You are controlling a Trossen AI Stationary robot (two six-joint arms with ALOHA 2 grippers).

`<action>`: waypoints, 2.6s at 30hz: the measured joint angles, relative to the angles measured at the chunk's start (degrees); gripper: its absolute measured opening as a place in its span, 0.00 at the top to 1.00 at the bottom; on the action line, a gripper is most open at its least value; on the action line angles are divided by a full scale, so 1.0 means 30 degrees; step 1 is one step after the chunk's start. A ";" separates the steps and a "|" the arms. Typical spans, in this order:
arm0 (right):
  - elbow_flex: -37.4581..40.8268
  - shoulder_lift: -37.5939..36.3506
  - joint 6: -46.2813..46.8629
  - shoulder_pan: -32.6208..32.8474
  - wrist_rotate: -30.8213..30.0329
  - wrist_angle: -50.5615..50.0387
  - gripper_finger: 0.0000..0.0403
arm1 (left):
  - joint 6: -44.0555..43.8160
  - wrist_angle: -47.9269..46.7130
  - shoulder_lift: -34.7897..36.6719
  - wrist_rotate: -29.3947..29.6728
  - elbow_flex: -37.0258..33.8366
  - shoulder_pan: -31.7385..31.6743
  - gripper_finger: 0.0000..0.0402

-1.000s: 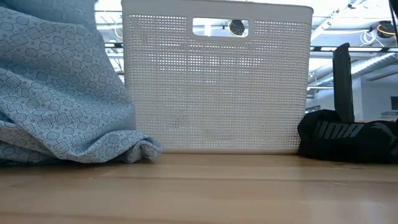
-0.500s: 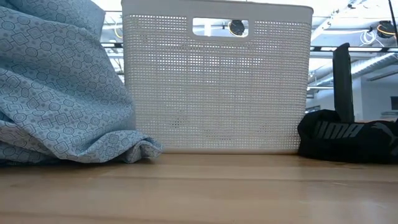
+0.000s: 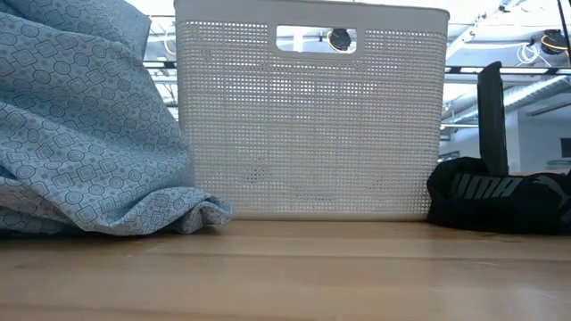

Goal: Sort clothes
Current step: Move the gray and white shirt to the middle left of the table, then move the clothes to the bottom left of the table

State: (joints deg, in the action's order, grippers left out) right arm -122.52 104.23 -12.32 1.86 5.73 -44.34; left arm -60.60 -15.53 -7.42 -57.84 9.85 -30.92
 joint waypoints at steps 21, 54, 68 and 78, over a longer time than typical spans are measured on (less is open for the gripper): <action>0.0000 -0.0576 -0.0617 -0.1003 0.0030 0.0124 0.35 | -0.2905 0.1288 -0.1598 0.1079 0.3835 -0.0078 0.62; 0.0000 -0.0576 0.0909 -0.0706 0.0068 -0.4699 0.35 | 0.6858 -1.3705 -1.0799 1.9913 0.6411 0.6411 0.69; 0.0000 -0.0576 0.0833 -0.0603 0.0080 -0.5600 0.35 | 0.3826 -0.8245 -1.7630 1.8390 0.6186 1.2987 0.69; 0.0000 -0.0576 -0.0020 -0.0173 0.0181 -0.7244 0.35 | -0.4216 -0.3197 -2.0671 1.8691 0.6192 1.9073 0.69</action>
State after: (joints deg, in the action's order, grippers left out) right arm -122.52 102.50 -12.38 1.34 6.27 -66.07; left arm -73.25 -25.12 -69.43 -1.77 28.42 26.30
